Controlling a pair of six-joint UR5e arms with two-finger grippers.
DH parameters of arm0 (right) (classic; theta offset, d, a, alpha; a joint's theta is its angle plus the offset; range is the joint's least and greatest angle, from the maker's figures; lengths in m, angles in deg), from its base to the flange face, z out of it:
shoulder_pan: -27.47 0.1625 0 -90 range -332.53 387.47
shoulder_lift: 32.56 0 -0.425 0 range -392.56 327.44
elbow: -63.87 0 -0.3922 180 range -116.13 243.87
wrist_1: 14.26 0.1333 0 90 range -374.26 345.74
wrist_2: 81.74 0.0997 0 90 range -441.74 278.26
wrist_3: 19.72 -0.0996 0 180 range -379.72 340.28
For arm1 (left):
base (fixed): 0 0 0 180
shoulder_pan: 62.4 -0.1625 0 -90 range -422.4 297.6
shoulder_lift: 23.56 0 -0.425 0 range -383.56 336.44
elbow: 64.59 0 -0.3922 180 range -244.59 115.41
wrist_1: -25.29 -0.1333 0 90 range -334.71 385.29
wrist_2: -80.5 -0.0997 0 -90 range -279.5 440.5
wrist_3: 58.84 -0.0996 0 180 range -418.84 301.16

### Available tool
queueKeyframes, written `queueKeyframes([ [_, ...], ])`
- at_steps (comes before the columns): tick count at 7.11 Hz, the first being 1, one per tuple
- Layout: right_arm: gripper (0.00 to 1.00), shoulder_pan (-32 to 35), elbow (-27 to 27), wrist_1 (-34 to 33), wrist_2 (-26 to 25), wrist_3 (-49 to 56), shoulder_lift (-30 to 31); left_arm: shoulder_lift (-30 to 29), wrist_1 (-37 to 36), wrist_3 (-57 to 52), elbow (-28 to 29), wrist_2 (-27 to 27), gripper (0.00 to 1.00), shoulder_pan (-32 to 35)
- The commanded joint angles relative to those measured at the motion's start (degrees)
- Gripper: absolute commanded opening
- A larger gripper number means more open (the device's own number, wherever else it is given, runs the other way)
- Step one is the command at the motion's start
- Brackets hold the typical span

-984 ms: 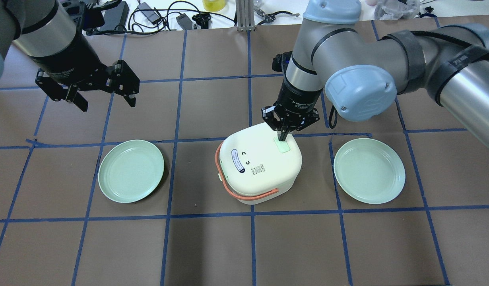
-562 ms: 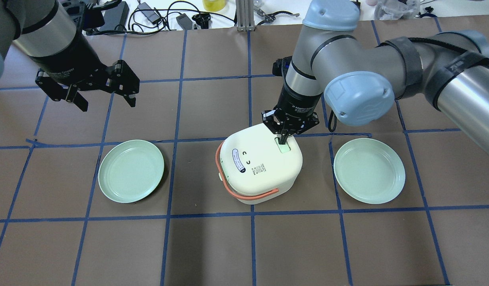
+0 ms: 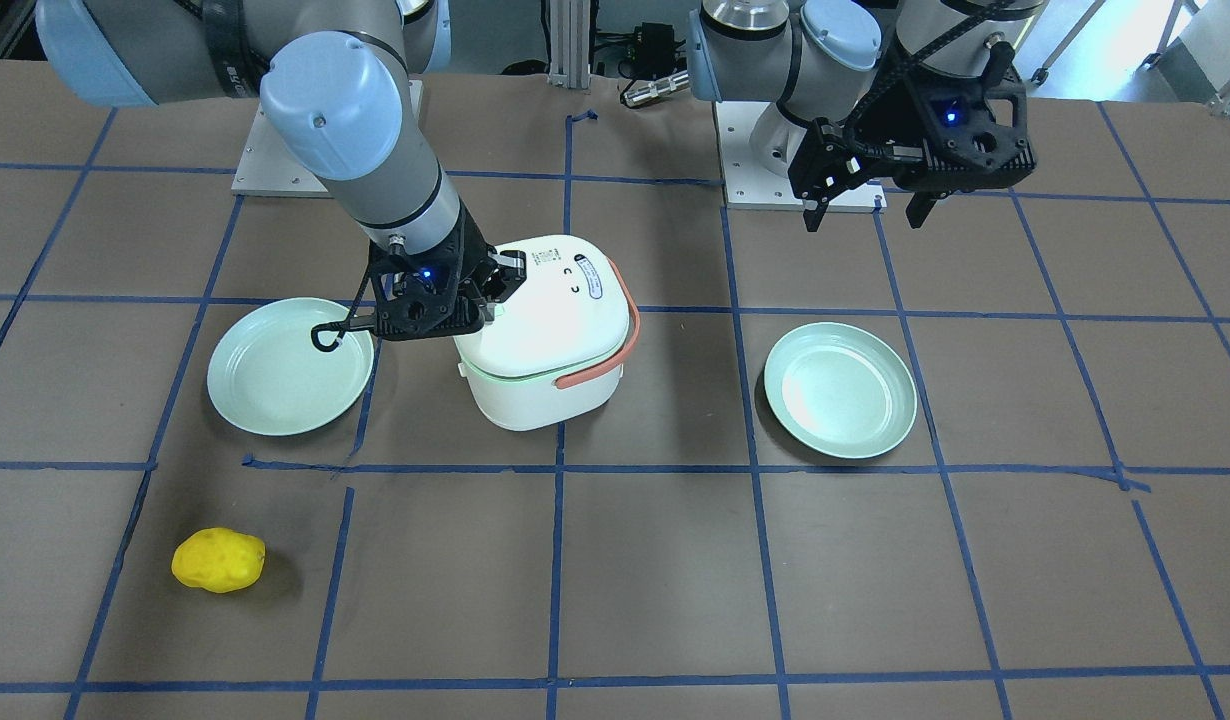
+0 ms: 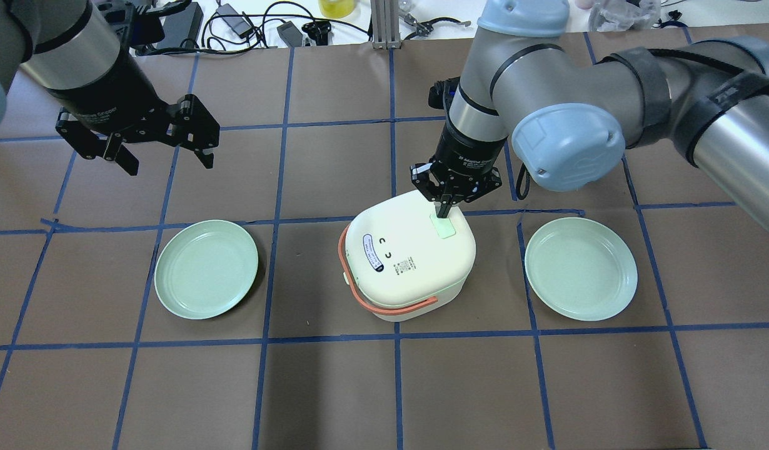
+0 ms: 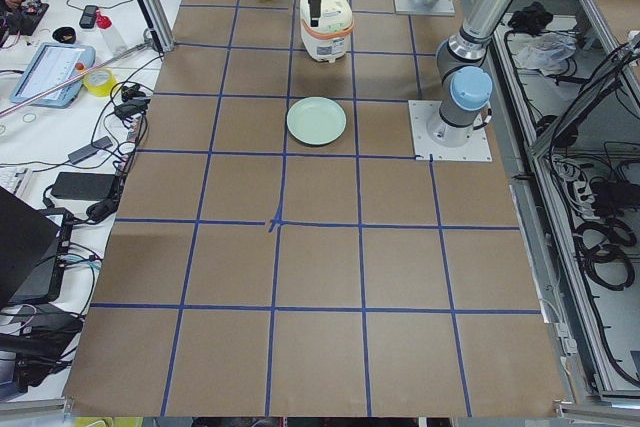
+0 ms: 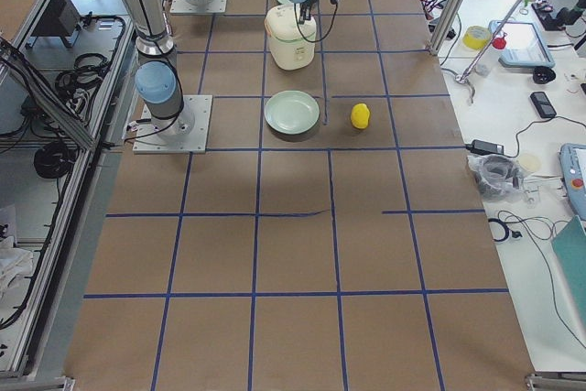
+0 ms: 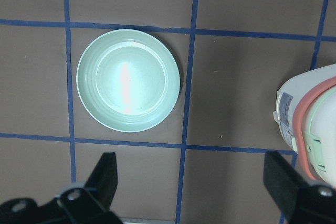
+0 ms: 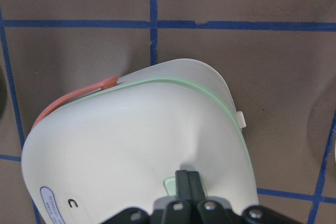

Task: Press rice cooker button
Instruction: 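Press down on the green lid button with the right gripper, then lift the right gripper away as the cooker lid pops open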

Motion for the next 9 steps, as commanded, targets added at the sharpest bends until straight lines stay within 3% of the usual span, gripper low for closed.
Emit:
queueKeyframes([
  [1, 0.69, 0.1, 3.9, 0.3, -0.1, -3.1, 0.3, 0.0, 0.0, 0.0, 0.0, 0.0, 1.0, 0.0],
  [2, 1.0, 0.0, 6.3, 0.6, -0.2, -3.5, 1.0, 0.0, 0.0, 0.0, 0.0, 0.0, 1.0, 0.0],
  [4, 1.0, 0.0, 9.1, 1.8, -0.2, -6.4, 2.5, -0.1, 0.0, 0.0, 0.0, 0.0, 1.0, 0.0],
  [6, 1.0, -0.5, 14.2, 8.2, -1.6, -7.3, 2.5, -0.1, 0.0, 0.0, 0.0, 0.0, 1.0, 0.0],
  [8, 1.0, -1.2, 14.5, 11.8, -10.4, -6.7, 2.3, 0.0, 0.0, 0.0, 0.0, 0.0, 1.0, 0.0],
  [9, 1.0, -2.0, 14.5, 12.3, -10.7, -6.5, 2.2, 0.0, 0.0, 0.0, 0.0, 0.0, 1.0, 0.0],
])
